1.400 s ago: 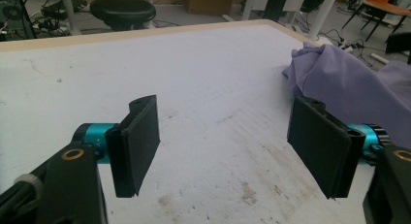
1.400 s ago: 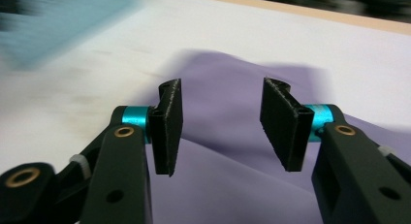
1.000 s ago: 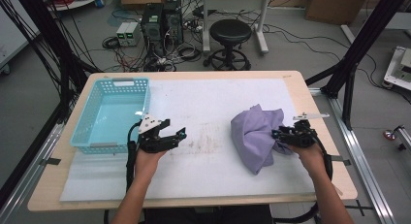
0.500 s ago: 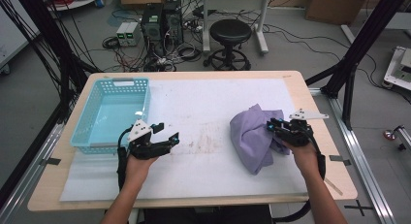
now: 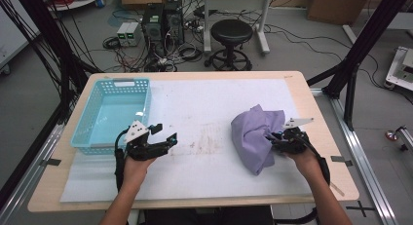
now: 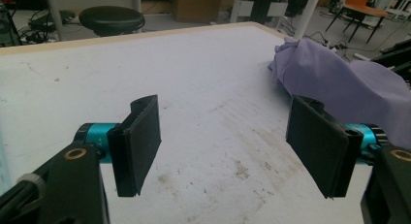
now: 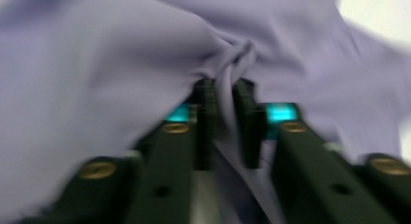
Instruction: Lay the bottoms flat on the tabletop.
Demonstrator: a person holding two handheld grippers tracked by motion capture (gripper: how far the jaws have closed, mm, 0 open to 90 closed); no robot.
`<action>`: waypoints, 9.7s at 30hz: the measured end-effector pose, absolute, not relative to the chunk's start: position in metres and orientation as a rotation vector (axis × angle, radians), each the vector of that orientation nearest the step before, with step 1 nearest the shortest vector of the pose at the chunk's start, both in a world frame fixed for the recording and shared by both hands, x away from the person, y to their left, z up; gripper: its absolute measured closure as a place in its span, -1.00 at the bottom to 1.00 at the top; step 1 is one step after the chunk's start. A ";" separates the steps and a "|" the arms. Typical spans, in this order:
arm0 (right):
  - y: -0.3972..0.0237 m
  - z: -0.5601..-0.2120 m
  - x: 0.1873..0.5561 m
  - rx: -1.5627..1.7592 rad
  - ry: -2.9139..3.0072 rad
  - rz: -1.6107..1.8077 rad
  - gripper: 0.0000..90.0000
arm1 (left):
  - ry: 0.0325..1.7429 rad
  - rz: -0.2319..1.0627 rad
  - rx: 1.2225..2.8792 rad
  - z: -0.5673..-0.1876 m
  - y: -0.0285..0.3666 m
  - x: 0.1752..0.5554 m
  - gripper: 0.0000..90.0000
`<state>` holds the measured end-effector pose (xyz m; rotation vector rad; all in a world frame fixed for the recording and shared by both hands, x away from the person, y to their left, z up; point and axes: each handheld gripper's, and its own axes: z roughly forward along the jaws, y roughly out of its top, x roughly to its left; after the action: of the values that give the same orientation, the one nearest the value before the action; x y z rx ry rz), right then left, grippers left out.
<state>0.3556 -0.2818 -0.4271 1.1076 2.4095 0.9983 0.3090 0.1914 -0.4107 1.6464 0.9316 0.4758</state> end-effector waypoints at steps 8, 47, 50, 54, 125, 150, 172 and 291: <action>-0.222 -0.392 0.403 0.956 2.419 0.994 0.91 | 0.934 0.468 1.636 -0.411 0.193 0.311 -0.37; -0.281 -0.411 0.366 1.043 2.424 1.235 0.31 | 0.932 0.439 1.605 -0.412 0.194 0.311 -0.37; -0.269 -0.420 0.364 1.003 2.509 1.227 0.24 | 0.932 0.437 1.610 -0.412 0.193 0.311 -0.37; -0.248 -0.435 0.366 0.979 2.622 1.103 0.34 | 0.931 0.435 1.611 -0.413 0.193 0.311 -0.37; -0.301 -0.399 0.395 1.258 2.153 1.136 0.21 | 0.721 0.180 1.907 -0.437 0.021 0.332 -0.37; -0.327 -0.419 0.324 1.119 2.410 0.925 0.98 | 1.060 0.396 1.804 -0.425 0.118 0.370 0.89; -0.230 -0.410 0.398 1.030 2.420 1.207 0.05 | 1.024 0.396 1.610 -0.426 0.148 0.360 -0.03; -0.300 -0.442 0.365 1.031 2.528 0.833 1.00 | 1.135 0.390 1.775 -0.440 0.144 0.374 0.71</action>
<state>0.3646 -0.3004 -0.4418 1.0314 2.5282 0.8330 0.3739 0.1438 -0.4404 1.7753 1.1354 0.3903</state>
